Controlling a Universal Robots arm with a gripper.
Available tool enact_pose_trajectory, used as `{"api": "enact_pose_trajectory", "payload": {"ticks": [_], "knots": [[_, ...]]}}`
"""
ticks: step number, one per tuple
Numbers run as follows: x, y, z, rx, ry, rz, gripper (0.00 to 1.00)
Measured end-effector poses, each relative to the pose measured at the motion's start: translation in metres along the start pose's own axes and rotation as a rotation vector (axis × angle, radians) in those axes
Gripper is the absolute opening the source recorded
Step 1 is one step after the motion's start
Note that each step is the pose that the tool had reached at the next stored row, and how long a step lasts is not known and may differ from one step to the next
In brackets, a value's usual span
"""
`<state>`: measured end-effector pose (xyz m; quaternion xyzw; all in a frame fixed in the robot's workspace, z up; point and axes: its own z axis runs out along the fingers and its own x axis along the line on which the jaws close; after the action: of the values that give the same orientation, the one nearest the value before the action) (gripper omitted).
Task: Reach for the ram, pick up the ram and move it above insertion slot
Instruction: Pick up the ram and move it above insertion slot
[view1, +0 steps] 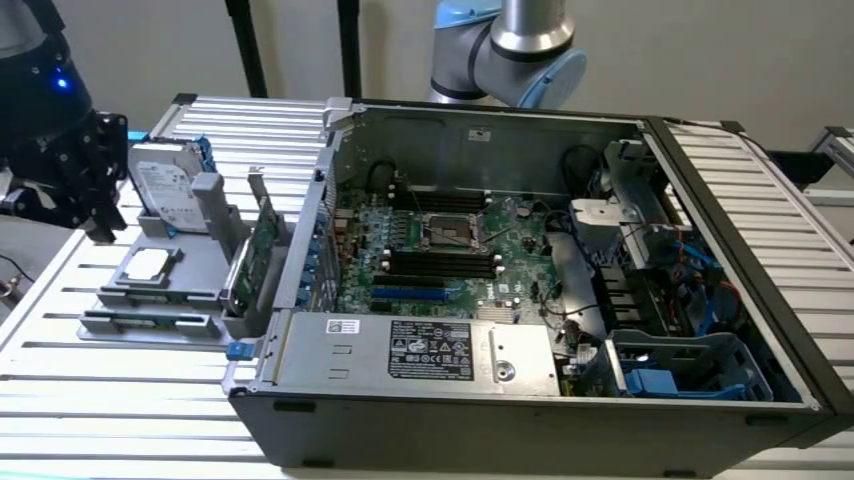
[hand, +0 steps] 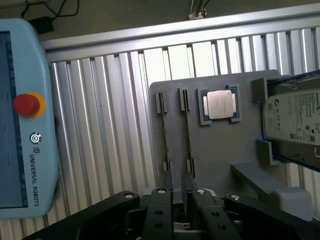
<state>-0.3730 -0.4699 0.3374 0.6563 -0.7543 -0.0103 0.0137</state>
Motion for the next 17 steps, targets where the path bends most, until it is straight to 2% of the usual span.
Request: {"api": "enact_pose_trajectory", "payload": {"ticks": [3,4,17], "knots": [[0.0,0.0001,0.0044,-0.0001,0.0001,0.0,0.3],[0.0,0.0003,0.0062,-0.0001,0.0001,0.0,0.36],[0.0,0.0004,0.0298,0.0,0.0,0.0,0.36]]}}
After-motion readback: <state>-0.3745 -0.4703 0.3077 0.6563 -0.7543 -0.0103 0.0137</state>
